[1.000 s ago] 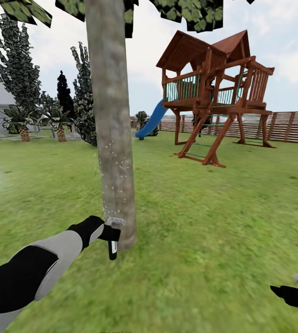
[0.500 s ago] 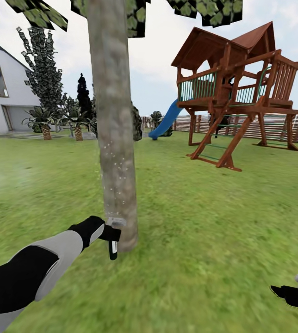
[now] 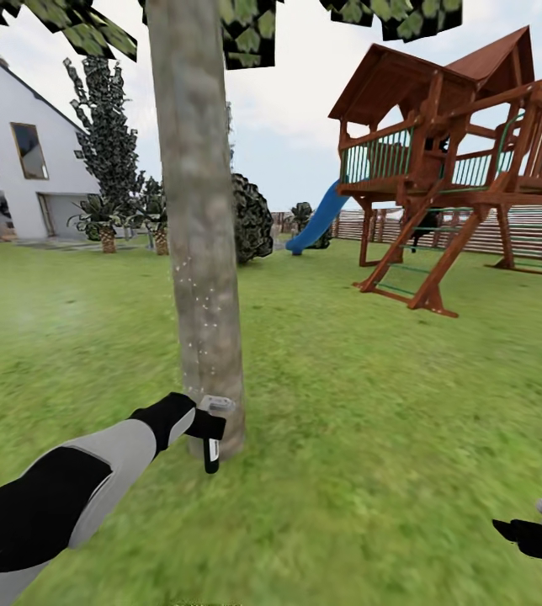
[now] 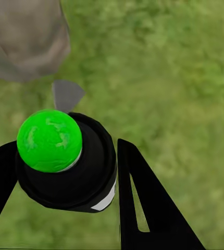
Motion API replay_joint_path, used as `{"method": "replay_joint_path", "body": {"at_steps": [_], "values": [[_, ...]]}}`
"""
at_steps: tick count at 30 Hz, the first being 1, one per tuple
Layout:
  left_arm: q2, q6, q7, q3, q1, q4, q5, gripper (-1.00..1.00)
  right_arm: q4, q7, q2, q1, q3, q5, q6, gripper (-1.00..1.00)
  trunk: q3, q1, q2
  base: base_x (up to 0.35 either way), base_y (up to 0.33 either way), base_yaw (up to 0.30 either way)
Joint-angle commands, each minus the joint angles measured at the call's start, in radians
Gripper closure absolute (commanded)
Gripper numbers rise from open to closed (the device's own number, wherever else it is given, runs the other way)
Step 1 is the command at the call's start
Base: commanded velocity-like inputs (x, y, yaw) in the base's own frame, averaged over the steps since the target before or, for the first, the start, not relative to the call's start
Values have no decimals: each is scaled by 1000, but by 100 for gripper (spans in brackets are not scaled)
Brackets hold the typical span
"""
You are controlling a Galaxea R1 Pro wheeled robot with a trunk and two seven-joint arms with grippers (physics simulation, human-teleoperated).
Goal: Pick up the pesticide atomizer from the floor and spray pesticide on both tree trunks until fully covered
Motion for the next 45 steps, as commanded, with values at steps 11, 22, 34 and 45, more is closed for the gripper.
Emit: {"method": "replay_joint_path", "body": {"at_steps": [11,22,34,45], "values": [[0,0,1,0,0,0,2,100,1,0,1,0,1,1,0,-100,0,0,0,0,-324,273],[0,0,1,1,0,0,2,100,1,0,1,0,1,1,0,-100,0,0,0,0,-325,273],[0,0,1,2,0,0,2,100,1,-1,1,0,1,1,0,-100,-1,0,0,11,-340,122],[0,0,1,2,0,0,2,100,1,-2,1,0,1,1,0,-100,-7,0,0,62,-187,253]]}}
